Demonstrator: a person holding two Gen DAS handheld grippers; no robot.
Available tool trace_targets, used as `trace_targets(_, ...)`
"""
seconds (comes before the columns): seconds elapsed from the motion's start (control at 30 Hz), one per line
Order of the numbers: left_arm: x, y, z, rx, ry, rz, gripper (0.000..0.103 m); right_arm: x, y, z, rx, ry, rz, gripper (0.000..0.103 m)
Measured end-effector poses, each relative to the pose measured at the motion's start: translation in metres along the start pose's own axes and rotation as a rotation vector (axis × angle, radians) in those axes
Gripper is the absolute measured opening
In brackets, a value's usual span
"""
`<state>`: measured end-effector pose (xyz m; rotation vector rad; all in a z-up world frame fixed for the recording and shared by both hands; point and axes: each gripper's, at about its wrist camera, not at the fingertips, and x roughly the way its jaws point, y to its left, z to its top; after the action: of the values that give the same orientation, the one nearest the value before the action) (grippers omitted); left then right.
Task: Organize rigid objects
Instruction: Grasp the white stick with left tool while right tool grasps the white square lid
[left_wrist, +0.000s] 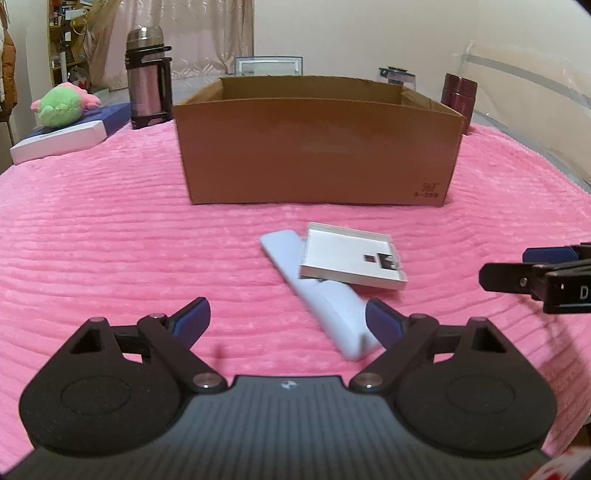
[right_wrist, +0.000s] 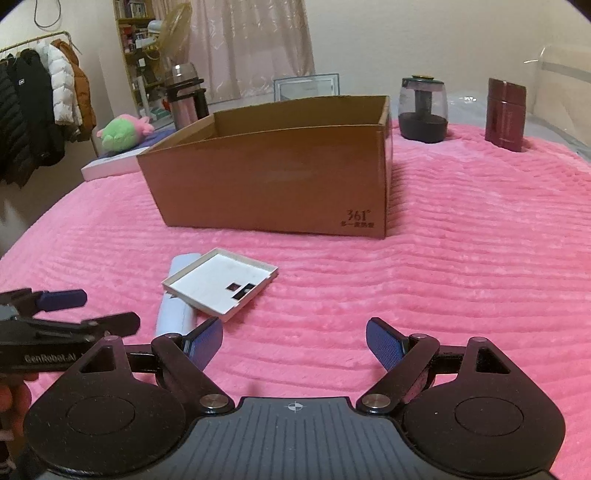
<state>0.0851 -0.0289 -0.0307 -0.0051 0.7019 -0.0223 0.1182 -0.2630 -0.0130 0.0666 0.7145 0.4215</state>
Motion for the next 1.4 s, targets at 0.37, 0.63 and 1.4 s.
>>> trace_targets(0.37,0.041,-0.038,-0.004,0.001,0.035,0.022,0.073,0.007,-0.025,-0.001,0.007,0.001,-0.015,0.082)
trace_targets(0.63,0.054,-0.031,-0.002,-0.008,0.031,0.044,0.044,0.016,-0.028,-0.003,0.000,0.007,-0.014,0.082)
trace_targets(1.4,0.053,0.034,0.001,0.141,0.040,-0.055,0.035,0.050,0.011,0.008,-0.194,0.021,0.107,0.082)
